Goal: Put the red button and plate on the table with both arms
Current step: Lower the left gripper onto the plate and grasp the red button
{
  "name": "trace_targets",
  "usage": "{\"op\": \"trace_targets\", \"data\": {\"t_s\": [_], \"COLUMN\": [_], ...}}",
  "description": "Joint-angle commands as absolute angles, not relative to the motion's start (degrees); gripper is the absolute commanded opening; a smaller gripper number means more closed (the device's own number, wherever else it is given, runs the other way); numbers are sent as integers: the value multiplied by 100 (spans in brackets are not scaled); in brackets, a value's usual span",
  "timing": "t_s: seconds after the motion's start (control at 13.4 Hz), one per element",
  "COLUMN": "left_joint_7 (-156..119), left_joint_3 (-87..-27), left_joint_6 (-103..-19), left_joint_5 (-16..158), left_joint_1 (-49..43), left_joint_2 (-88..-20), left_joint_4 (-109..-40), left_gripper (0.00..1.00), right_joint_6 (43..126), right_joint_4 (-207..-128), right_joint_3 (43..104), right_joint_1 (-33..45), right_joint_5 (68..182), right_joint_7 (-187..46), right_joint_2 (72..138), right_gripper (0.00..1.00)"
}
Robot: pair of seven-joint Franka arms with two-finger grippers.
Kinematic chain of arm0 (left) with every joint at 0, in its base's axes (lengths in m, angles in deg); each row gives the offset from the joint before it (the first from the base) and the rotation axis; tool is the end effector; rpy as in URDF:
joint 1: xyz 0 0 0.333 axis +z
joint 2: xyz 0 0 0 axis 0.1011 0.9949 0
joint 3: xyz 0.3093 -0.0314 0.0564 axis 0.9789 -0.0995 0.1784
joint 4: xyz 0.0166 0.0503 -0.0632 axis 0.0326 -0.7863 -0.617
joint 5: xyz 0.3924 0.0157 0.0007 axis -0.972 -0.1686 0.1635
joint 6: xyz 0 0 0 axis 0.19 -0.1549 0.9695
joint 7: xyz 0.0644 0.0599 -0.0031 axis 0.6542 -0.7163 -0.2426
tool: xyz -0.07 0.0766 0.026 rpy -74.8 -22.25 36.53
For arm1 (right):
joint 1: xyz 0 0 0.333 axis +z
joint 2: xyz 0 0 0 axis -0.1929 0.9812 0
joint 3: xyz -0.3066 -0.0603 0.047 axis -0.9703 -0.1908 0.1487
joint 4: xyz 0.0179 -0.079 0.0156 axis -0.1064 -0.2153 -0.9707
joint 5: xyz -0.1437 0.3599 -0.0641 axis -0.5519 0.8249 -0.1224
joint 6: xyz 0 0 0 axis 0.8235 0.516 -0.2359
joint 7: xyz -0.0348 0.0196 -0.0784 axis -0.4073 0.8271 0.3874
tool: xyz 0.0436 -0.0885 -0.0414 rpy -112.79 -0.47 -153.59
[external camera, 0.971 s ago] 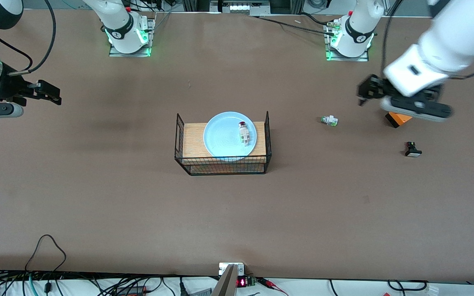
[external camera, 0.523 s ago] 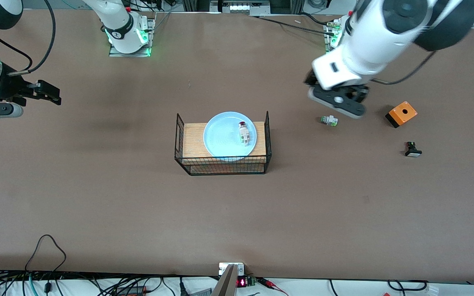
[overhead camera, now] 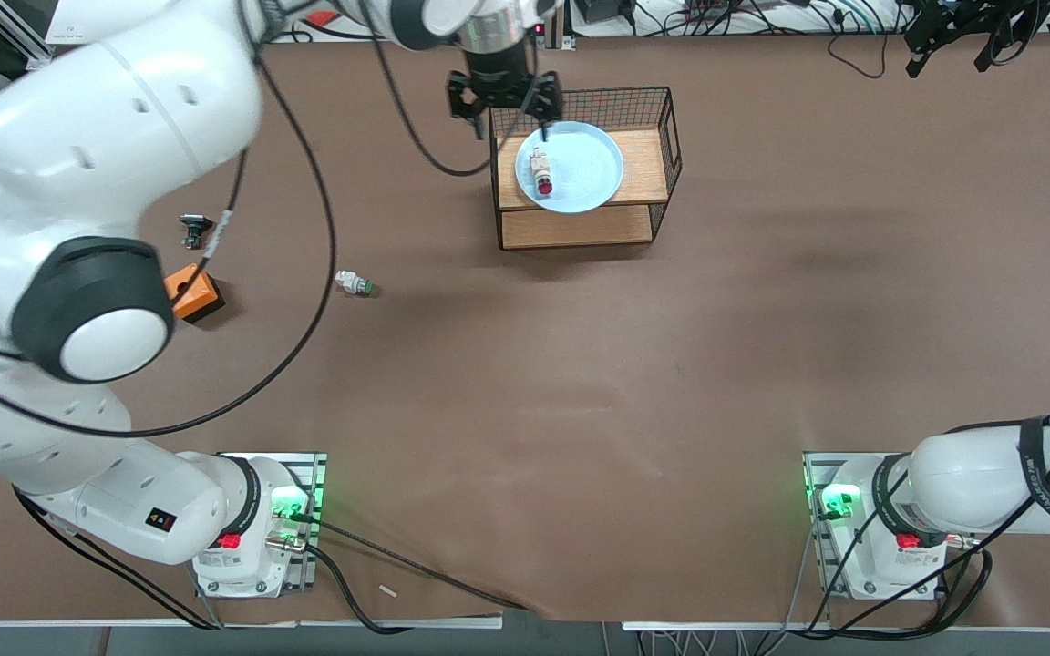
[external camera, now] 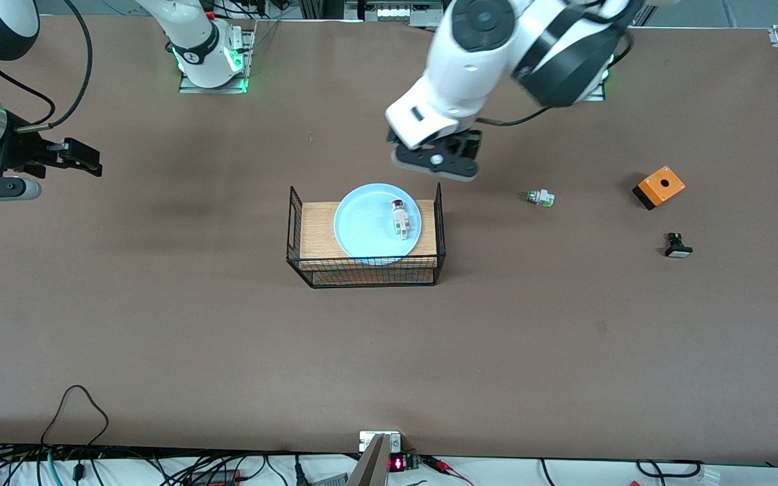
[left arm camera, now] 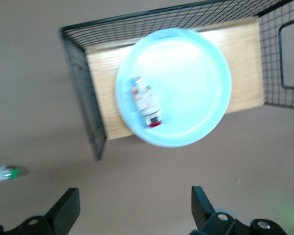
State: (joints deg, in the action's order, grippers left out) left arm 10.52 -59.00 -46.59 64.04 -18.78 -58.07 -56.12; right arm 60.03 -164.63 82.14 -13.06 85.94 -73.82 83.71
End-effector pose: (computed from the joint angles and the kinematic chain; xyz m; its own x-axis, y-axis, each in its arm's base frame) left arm 0.4993 -0.4479 0.4975 0.9880 -0.1333 -0.0780 -0.1212 -0.9821 0.1440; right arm 0.5605 0.0070 0.5568 0.9904 0.0541 -0.1269 0.0588 -0.9977 0.0338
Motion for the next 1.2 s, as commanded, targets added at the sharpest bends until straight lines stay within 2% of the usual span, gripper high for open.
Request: {"op": "trace_targets", "data": {"t_s": [0.0,0.37,1.12], "left_joint_7": [1530,1558,1822], "left_joint_3": [-5835,-5782,-5755], "left_joint_6": [-5038,-5347,-5971], "left_joint_5": [6108,6046,6055], "left_joint_1": [-2161,-2162,-2109], "left_joint_2": [-5170,-4563,-4123], "left_joint_4": [-5145,-5137,-5119], "left_gripper": [100,100,100], "right_joint_6": [5918,6322,6367], "right_joint_4": [-16312,-16242,-16242], "right_joint_3": [8226,8226,8226], "right_joint_1": [-1314,-1349,-1349], "right_joint_5": [8607,8607,8835], "right_joint_7": [-7445,-7384,-7454], "right_joint_2": [8417,8716,8760], "right_gripper": [100,100,100]}}
